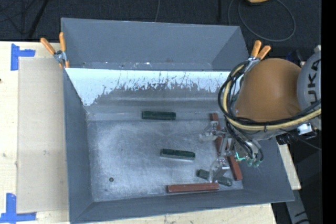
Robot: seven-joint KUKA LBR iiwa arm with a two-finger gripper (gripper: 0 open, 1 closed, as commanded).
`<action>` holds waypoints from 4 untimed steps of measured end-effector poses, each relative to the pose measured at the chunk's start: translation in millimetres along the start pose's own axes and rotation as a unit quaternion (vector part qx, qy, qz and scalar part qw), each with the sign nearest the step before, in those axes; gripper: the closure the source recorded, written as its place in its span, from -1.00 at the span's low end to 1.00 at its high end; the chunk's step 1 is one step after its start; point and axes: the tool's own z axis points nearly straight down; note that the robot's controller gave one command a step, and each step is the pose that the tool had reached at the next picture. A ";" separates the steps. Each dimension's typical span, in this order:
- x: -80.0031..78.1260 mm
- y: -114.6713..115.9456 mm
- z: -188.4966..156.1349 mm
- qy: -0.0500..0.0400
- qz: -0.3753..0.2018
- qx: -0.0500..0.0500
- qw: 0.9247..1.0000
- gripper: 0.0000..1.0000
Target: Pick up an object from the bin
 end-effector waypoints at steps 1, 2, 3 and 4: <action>-1.7 0.0 -3.7 -0.004 0.000 0.000 1.000 -1.00; -20.4 -13.9 50.4 -0.007 0.031 -0.001 1.000 -1.00; -31.9 0.9 117.3 -0.006 -0.004 0.000 1.000 -1.00; -72.2 3.2 118.6 -0.005 -0.012 0.000 1.000 -1.00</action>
Offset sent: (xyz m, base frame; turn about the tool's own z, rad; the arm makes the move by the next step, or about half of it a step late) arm 0.0402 -0.0342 -0.1293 0.1537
